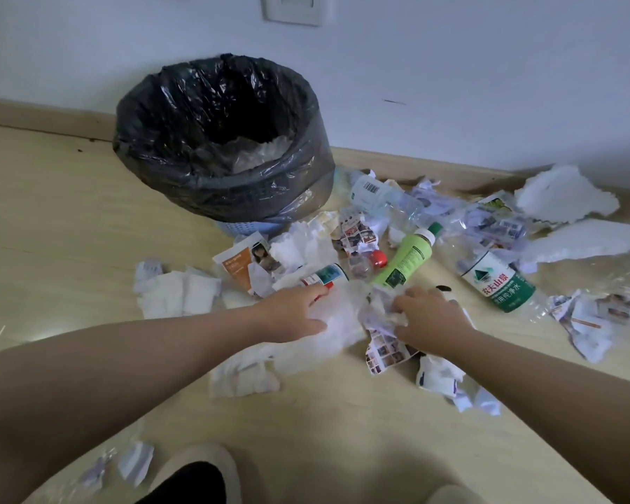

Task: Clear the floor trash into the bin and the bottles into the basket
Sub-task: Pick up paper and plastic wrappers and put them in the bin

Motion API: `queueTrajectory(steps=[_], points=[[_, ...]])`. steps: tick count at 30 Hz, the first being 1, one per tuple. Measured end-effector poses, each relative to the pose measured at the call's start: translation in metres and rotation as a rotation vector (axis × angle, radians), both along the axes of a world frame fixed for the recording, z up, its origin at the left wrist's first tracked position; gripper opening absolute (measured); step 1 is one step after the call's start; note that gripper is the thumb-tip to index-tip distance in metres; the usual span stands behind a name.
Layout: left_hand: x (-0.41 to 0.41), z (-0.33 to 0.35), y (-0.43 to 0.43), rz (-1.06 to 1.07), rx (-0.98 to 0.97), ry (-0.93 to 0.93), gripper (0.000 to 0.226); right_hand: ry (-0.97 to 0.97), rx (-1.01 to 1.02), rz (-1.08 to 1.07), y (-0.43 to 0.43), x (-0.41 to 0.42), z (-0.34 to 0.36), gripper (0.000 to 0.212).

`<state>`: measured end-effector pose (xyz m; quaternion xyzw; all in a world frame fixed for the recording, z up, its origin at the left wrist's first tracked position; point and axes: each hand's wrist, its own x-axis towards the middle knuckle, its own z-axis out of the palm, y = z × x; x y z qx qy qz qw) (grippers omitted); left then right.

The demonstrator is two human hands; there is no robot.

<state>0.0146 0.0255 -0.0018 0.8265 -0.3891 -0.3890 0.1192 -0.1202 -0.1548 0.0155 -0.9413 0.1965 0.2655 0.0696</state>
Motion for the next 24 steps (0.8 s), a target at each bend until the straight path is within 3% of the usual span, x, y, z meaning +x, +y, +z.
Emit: queueTrajectory(steps=[3,6,11,15,17,20,24], points=[[-0.001,0.005,0.007,0.059,-0.074,0.036,0.044,-0.008,-0.003,-0.079,0.003,-0.004,0.009,0.060],[-0.006,0.003,0.028,0.095,-0.179,-0.068,0.032,-0.142,-0.033,-0.025,0.015,0.004,0.018,0.076],[-0.012,-0.023,0.086,0.182,-0.220,-0.322,0.028,-0.533,-0.081,0.419,0.046,0.010,0.004,0.071],[-0.021,-0.045,0.135,0.199,-0.335,-0.490,0.025,-0.467,0.011,0.704,0.088,-0.002,-0.031,0.063],[-0.030,-0.057,0.157,0.277,-0.315,-0.546,0.025,-0.407,0.063,0.714,0.112,-0.005,-0.047,0.065],[-0.046,-0.065,0.185,0.493,-0.185,-0.685,0.031,-0.347,0.138,0.611,0.142,-0.007,-0.067,0.075],[-0.059,-0.065,0.218,0.771,0.068,-0.741,0.047,-0.272,0.145,0.570,0.167,-0.008,-0.078,0.066]])
